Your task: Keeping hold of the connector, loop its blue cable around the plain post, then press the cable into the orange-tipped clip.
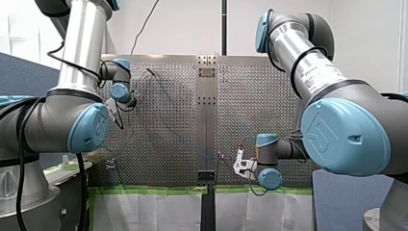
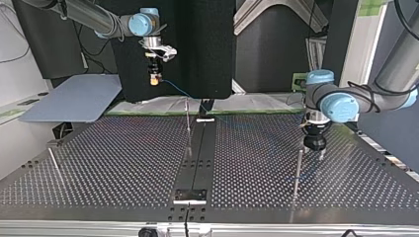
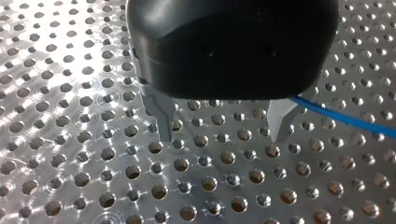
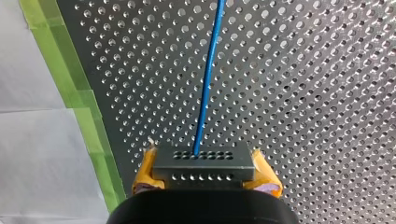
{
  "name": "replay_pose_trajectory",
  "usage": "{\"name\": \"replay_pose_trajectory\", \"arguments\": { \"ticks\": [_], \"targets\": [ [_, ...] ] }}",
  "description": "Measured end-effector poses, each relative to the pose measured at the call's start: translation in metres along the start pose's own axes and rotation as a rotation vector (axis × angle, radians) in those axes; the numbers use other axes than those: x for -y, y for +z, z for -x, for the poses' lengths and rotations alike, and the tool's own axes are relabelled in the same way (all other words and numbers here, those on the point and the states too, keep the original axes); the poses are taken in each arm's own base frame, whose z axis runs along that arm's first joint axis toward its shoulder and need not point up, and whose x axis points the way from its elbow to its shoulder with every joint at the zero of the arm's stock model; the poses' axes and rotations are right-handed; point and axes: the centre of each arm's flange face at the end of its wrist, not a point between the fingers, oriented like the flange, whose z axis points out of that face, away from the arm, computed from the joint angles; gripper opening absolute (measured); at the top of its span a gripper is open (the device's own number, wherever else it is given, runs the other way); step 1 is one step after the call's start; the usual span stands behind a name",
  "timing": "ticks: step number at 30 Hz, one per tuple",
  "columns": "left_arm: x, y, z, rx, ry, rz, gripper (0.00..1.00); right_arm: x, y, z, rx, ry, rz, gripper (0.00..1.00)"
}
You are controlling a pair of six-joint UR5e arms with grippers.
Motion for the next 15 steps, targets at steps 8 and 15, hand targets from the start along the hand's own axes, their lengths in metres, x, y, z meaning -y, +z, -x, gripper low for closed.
{"name": "replay_pose_trajectory", "arguments": {
  "ticks": [8, 15],
  "targets": [
    [-0.011, -0.002, -0.004, -0.007, -0.078, -0.012, 1.00, 0.000, 0.000, 0.001, 0.001, 0.000, 0.000, 0.00],
    [-0.015, -0.009, -0.002, -0.032, -0.156, 0.035, 1.00, 0.000, 0.001, 0.000, -0.001, 0.003, -0.002, 0.00]
  ]
}}
